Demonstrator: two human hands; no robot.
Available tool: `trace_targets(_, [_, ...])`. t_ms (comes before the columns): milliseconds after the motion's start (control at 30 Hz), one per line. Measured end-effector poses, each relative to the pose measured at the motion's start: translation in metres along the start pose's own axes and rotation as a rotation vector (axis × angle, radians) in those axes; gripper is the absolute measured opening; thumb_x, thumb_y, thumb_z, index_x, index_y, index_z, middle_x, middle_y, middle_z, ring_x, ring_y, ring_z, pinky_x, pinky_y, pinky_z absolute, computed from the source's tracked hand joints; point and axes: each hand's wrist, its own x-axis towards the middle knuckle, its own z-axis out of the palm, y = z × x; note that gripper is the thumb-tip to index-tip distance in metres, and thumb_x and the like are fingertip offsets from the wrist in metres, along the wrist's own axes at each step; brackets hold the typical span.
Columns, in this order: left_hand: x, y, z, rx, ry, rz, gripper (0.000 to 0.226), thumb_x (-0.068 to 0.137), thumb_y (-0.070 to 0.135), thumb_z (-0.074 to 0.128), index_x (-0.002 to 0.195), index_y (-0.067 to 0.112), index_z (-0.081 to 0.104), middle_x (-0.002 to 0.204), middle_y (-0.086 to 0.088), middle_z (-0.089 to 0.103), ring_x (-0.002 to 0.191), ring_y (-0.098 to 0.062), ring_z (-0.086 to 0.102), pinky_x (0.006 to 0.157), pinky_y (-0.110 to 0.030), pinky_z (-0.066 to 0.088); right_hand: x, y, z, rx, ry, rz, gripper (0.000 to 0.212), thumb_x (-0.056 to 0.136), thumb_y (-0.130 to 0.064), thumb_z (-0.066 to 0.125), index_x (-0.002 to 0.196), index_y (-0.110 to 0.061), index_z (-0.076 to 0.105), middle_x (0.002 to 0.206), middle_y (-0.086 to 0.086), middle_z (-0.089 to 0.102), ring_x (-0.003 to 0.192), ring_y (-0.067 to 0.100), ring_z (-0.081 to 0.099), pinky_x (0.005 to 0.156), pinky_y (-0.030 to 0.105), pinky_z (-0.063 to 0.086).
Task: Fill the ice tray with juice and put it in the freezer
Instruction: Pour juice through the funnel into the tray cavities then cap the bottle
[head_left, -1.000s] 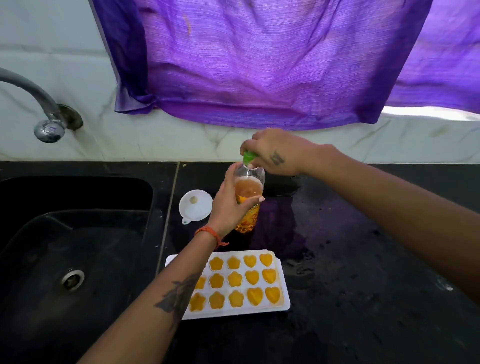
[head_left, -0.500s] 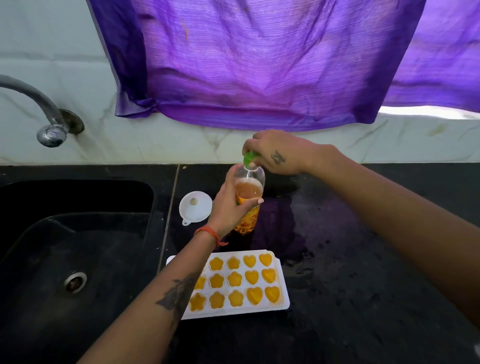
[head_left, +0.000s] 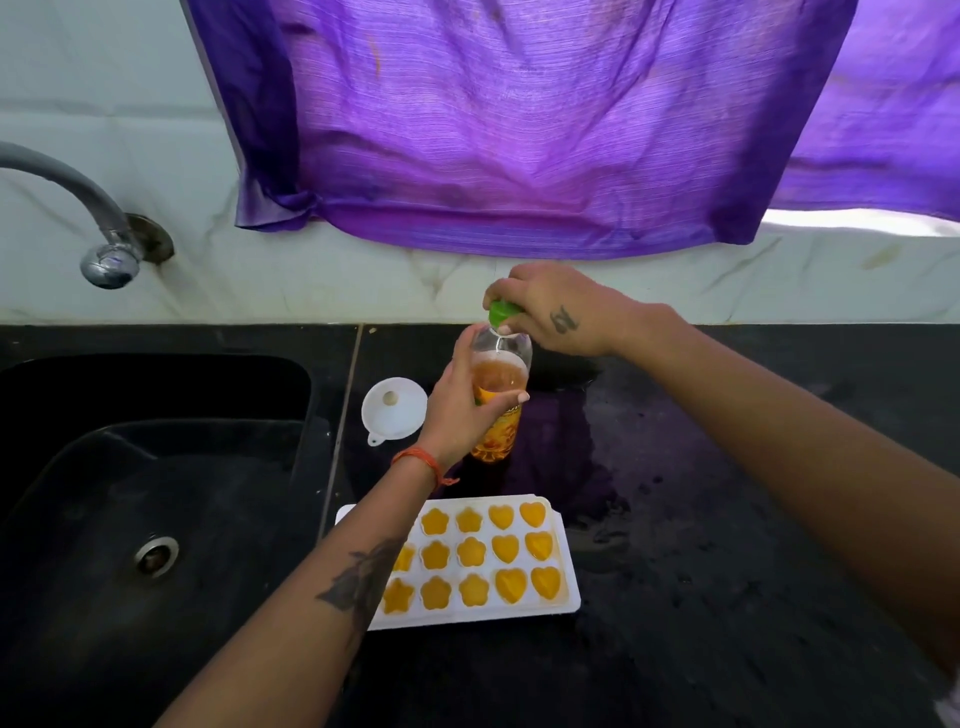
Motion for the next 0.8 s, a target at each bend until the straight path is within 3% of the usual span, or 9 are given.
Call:
trace_targets(67, [0.0, 0.0, 0.0, 0.014, 0.012, 0.0, 0.086, 0.075, 0.037, 0.074, 0.14, 0.036, 0.018, 0.138, -0.003, 0.048, 0.118, -0.021, 0.052, 0.093, -0.036, 0.049, -0.003, -0.001, 0.007, -0.122, 0.064, -0.015, 0.036, 0.095, -0.031, 0.05, 0.122, -0.006, 0.051, 0.111, 0.012, 0.059, 0.099, 0.024, 0.054, 0.082, 0.029, 0.043])
trace_targets(167, [-0.002, 0.004, 0.002, 0.01, -0.004, 0.022, 0.086, 0.074, 0.036, 0.075, 0.138, 0.042, 0.017, 0.138, -0.001, 0.048, 0.12, -0.017, 0.051, 0.092, -0.032, 0.047, -0.006, -0.007, 0.015, -0.206, 0.2, 0.146, 0.05, 0.096, -0.049, 0.034, 0.096, -0.004, 0.056, 0.087, 0.009, 0.062, 0.076, 0.02, 0.054, 0.064, 0.028, 0.039])
trace_targets(233, [-0.003, 0.006, 0.002, -0.001, -0.018, 0.027, 0.087, 0.075, 0.035, 0.074, 0.138, 0.045, 0.015, 0.141, 0.001, 0.045, 0.123, -0.017, 0.048, 0.093, -0.031, 0.045, -0.002, -0.006, 0.011, -0.234, 0.186, 0.203, 0.055, 0.096, -0.052, 0.033, 0.084, -0.004, 0.056, 0.073, 0.007, 0.057, 0.067, 0.019, 0.054, 0.059, 0.027, 0.035])
trace_targets(300, [-0.001, 0.005, 0.001, 0.0, -0.02, 0.008, 0.089, 0.076, 0.035, 0.074, 0.141, 0.042, 0.013, 0.142, -0.002, 0.044, 0.123, -0.019, 0.048, 0.094, -0.033, 0.046, 0.002, -0.001, 0.003, -0.074, 0.083, 0.164, 0.047, 0.094, -0.047, 0.042, 0.1, -0.005, 0.061, 0.082, 0.009, 0.061, 0.075, 0.021, 0.056, 0.064, 0.026, 0.037])
trace_targets(400, [0.0, 0.002, -0.003, 0.004, -0.014, -0.017, 0.09, 0.076, 0.034, 0.074, 0.143, 0.035, 0.014, 0.141, -0.005, 0.044, 0.123, -0.023, 0.049, 0.095, -0.037, 0.048, 0.003, 0.003, -0.004, 0.103, -0.028, 0.078, 0.037, 0.093, -0.03, 0.053, 0.126, -0.012, 0.051, 0.113, 0.012, 0.06, 0.092, 0.019, 0.052, 0.078, 0.028, 0.04])
trace_targets(533, [0.0, 0.004, -0.003, -0.017, -0.025, -0.004, 0.089, 0.076, 0.031, 0.074, 0.143, 0.035, 0.015, 0.142, -0.003, 0.044, 0.121, -0.018, 0.048, 0.095, -0.035, 0.047, -0.006, -0.004, 0.015, -0.032, 0.177, 0.109, 0.035, 0.097, -0.036, 0.043, 0.11, -0.006, 0.054, 0.1, 0.01, 0.061, 0.083, 0.019, 0.051, 0.069, 0.026, 0.038])
trace_targets(633, [-0.001, 0.005, -0.002, -0.001, -0.04, 0.012, 0.091, 0.077, 0.032, 0.073, 0.144, 0.033, 0.013, 0.144, -0.002, 0.042, 0.122, -0.015, 0.045, 0.094, -0.03, 0.043, -0.006, -0.014, 0.022, -0.169, 0.277, 0.276, 0.045, 0.097, -0.046, 0.034, 0.099, -0.007, 0.056, 0.082, 0.006, 0.058, 0.071, 0.017, 0.049, 0.061, 0.028, 0.033])
trace_targets(700, [-0.002, 0.005, -0.002, -0.023, -0.048, 0.005, 0.091, 0.077, 0.032, 0.073, 0.145, 0.033, 0.013, 0.145, 0.001, 0.039, 0.123, -0.014, 0.045, 0.094, -0.028, 0.041, -0.002, -0.015, 0.018, -0.146, 0.223, 0.295, 0.048, 0.097, -0.048, 0.034, 0.103, -0.006, 0.058, 0.088, 0.009, 0.062, 0.073, 0.019, 0.051, 0.063, 0.03, 0.037])
trace_targets(800, [-0.002, 0.006, -0.004, -0.038, -0.044, -0.006, 0.094, 0.076, 0.032, 0.074, 0.144, 0.038, 0.011, 0.145, 0.003, 0.038, 0.118, -0.009, 0.044, 0.092, -0.026, 0.041, 0.0, -0.012, 0.009, 0.028, 0.138, 0.174, 0.042, 0.096, -0.04, 0.042, 0.118, -0.007, 0.056, 0.107, 0.013, 0.062, 0.094, 0.025, 0.058, 0.078, 0.032, 0.045])
